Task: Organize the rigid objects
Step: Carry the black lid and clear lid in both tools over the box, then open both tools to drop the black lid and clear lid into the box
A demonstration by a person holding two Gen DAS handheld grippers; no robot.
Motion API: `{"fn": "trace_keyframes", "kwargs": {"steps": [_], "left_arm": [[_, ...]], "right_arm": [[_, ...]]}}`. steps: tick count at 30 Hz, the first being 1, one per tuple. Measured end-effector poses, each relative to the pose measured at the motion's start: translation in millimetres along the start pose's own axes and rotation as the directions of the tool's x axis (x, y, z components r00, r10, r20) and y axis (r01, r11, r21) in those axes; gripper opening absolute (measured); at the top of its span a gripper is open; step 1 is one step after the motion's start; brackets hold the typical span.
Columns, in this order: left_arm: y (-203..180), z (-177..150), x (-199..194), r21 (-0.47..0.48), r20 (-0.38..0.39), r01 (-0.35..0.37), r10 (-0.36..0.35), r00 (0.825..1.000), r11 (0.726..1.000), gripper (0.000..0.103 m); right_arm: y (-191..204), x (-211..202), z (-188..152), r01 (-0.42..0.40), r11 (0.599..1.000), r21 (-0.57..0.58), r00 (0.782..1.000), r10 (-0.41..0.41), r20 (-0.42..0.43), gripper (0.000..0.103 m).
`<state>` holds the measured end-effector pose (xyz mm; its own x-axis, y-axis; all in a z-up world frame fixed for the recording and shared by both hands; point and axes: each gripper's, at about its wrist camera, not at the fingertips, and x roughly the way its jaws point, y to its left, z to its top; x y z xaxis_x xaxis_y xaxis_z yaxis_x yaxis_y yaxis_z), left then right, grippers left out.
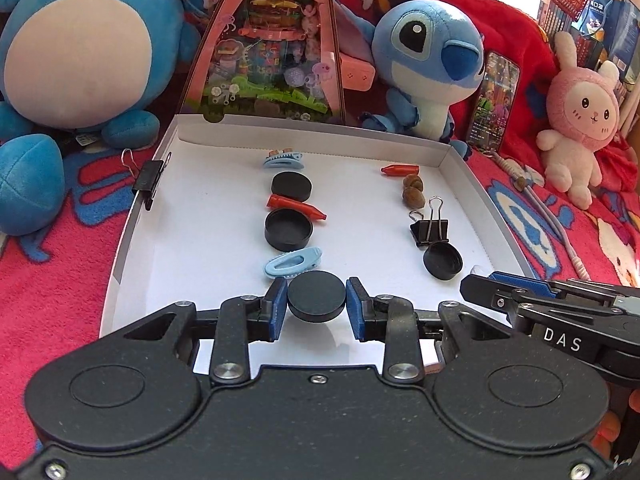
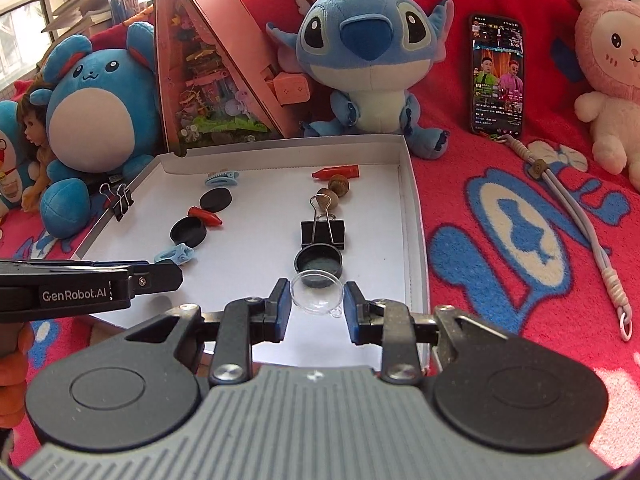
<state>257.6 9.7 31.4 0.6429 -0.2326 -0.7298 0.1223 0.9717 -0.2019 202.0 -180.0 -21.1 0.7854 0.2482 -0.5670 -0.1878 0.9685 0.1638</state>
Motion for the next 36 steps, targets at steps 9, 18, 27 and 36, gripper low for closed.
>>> {"fn": "trace_keyframes", "kwargs": {"steps": [9, 18, 27, 36], "left_arm": [[-6.9, -0.2, 6.8, 0.033, 0.032, -0.045, 0.044, 0.999, 0.998, 0.03], [-14.5, -6.4, 14.1, 0.065, 0.055, -0.083, 0.079, 0.995, 0.994, 0.03], [-20.0, -11.9, 14.6, 0.088, 0.09, -0.109, 0.101, 0.991, 0.99, 0.031], [-20.1, -14.9, 12.9, 0.075, 0.11, -0.117, 0.108, 0.988, 0.99, 0.032]], "right_arm": [[3.7, 6.2, -1.7, 0.0, 1.0, -0.011, 1.0, 0.0, 0.001, 0.033], [9.2, 13.1, -6.0, 0.035, 0.998, -0.049, 0.999, -0.034, 0.018, 0.033], [6.4, 18.2, -10.9, 0.047, 0.998, -0.038, 0.998, -0.046, 0.039, 0.033], [9.2, 17.3, -14.1, 0.057, 0.997, -0.06, 0.997, -0.053, 0.057, 0.037]]}}
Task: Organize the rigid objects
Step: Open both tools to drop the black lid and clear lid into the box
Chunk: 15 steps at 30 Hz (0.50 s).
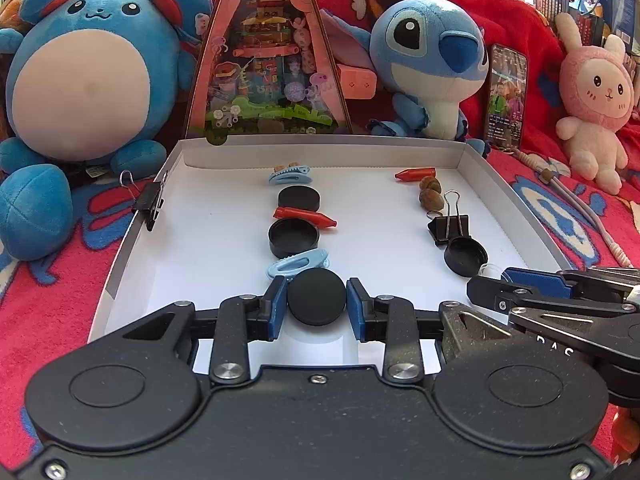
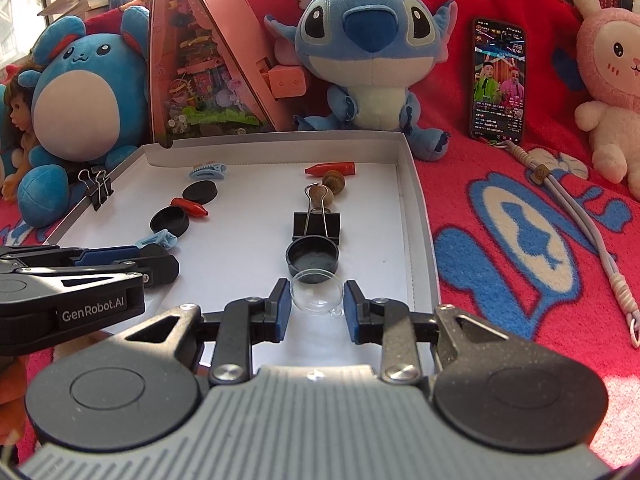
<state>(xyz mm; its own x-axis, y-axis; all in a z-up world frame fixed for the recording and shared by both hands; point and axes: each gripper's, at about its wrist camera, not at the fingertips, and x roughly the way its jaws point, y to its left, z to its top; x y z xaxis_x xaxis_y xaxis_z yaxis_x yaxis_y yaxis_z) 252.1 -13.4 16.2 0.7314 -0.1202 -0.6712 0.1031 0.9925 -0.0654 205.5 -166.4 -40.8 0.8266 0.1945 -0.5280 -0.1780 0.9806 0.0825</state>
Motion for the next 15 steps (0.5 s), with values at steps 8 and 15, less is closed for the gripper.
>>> {"fn": "trace_keyframes", "kwargs": {"steps": [8, 15], "left_arm": [[6.8, 4.8, -19.2, -0.025, 0.031, 0.02, -0.019, 0.999, 0.999, 0.059], [4.7, 3.5, -35.7, 0.008, 0.075, -0.014, 0.013, 0.997, 1.0, 0.071]], "right_arm": [[-0.2, -13.2, 2.5, -0.032, 0.999, 0.001, 0.998, 0.032, 0.048, 0.06], [2.3, -26.7, 5.2, -0.022, 1.0, -0.019, 0.996, 0.024, 0.086, 0.074]]}}
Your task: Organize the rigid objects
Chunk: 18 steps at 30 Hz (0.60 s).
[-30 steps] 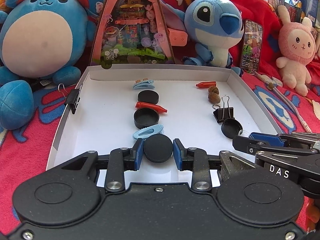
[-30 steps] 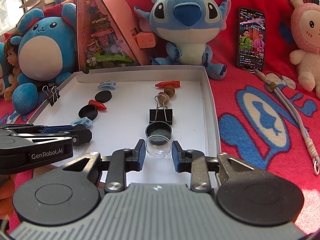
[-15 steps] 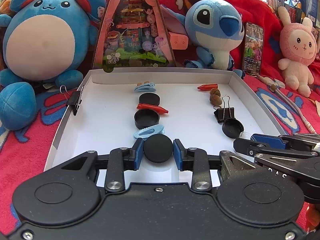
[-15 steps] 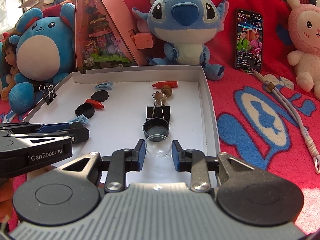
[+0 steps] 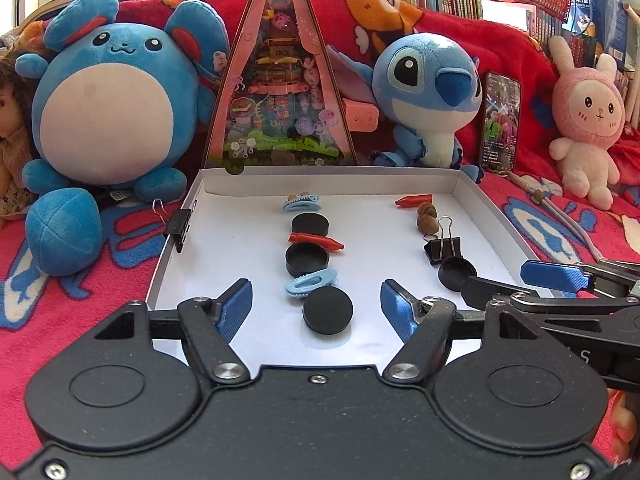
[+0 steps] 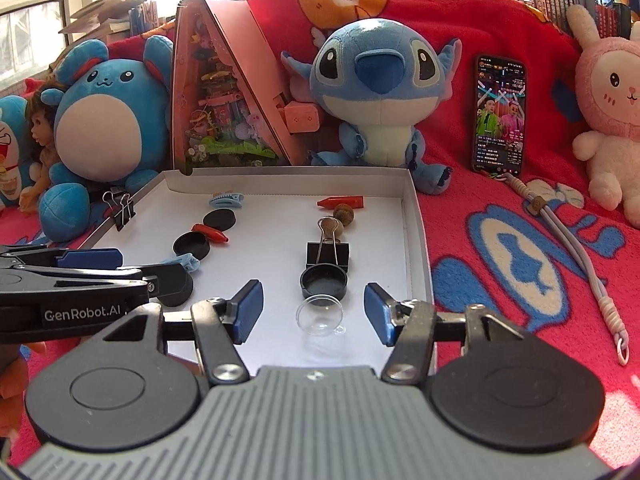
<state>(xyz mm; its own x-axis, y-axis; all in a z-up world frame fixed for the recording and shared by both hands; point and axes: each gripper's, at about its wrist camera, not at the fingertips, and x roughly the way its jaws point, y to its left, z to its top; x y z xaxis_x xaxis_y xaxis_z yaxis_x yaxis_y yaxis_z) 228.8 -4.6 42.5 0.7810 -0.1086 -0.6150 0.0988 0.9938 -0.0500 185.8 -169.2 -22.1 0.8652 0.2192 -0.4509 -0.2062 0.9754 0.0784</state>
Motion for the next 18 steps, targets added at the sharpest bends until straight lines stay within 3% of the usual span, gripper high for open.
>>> {"fn": "trace_keyframes", "kwargs": {"steps": [5, 18], "left_arm": [[-0.2, -1.3, -14.6, 0.028, 0.04, -0.025, 0.024, 0.999, 0.999, 0.078], [3.8, -14.8, -47.6, 0.019, 0.062, 0.016, -0.017, 0.998, 1.0, 0.084]], "right_arm": [[-1.6, -9.2, 1.6, 0.007, 1.0, 0.003, 1.0, -0.007, 0.021, 0.082], [-3.7, -38.8, -4.5, 0.027, 1.0, 0.01, 0.997, -0.028, 0.074, 0.094]]}}
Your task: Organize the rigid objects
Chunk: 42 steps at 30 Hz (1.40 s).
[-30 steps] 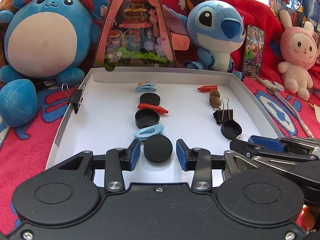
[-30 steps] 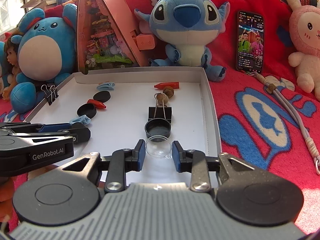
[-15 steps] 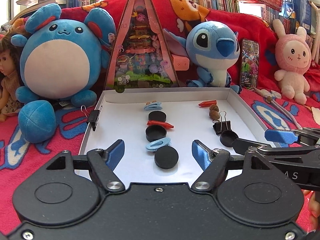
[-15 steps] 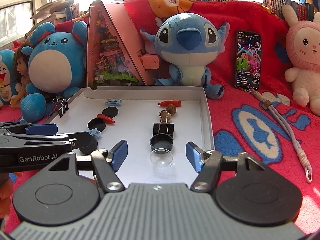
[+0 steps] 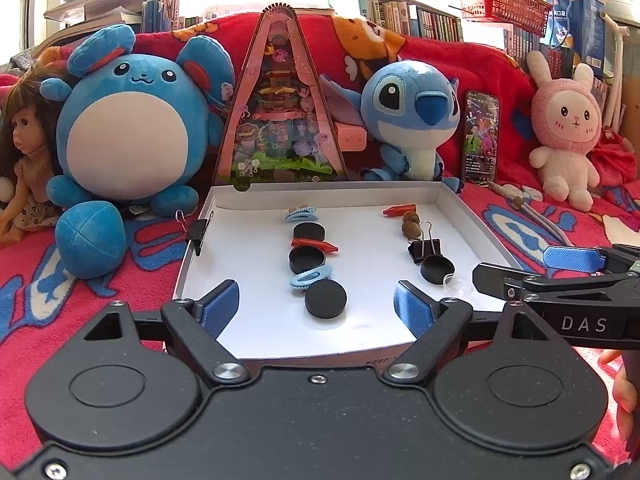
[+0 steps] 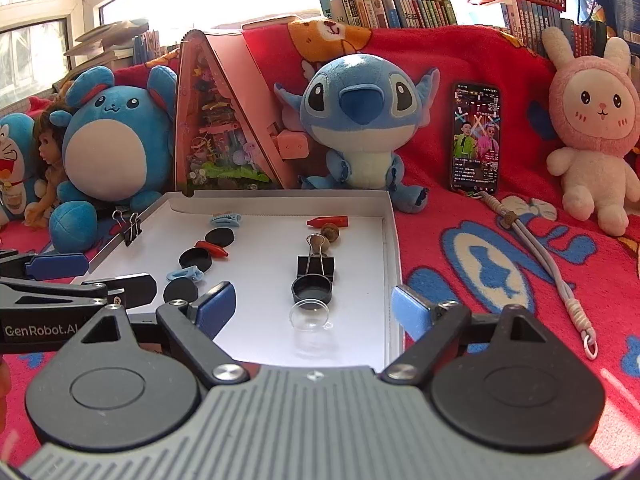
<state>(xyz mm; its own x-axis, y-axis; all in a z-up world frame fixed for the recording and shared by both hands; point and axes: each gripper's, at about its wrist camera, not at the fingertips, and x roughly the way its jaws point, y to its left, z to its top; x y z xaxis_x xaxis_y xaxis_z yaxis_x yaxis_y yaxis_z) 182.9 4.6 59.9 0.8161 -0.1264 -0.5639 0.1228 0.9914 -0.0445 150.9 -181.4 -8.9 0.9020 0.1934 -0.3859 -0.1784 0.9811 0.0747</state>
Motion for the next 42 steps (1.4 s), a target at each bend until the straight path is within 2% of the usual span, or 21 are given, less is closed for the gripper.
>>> {"fn": "trace_keyframes", "kwargs": {"steps": [9, 15, 22, 42], "left_arm": [[2.9, -20.1, -19.6, 0.011, 0.0, -0.007, 0.007, 1.0, 1.0, 0.085], [5.7, -36.0, -27.5, -0.001, -0.006, -0.02, 0.02, 1.0, 1.0, 0.086], [5.0, -53.4, -31.2, 0.024, -0.023, -0.047, 0.047, 0.999, 0.999, 0.086], [13.4, -75.5, -17.4, -0.008, -0.066, -0.099, 0.098, 0.993, 0.995, 0.086]], "right_arm": [[-3.1, -26.3, -12.9, 0.004, 1.0, 0.02, 0.999, -0.005, 0.037, 0.101], [0.5, -36.7, -31.4, 0.0, 1.0, 0.017, 0.999, 0.0, 0.033, 0.103], [4.6, -40.5, -45.8, -0.01, 1.0, 0.018, 1.0, 0.01, 0.015, 0.103], [11.7, -28.8, -71.8, 0.02, 1.0, 0.005, 0.999, -0.02, -0.041, 0.103]]}}
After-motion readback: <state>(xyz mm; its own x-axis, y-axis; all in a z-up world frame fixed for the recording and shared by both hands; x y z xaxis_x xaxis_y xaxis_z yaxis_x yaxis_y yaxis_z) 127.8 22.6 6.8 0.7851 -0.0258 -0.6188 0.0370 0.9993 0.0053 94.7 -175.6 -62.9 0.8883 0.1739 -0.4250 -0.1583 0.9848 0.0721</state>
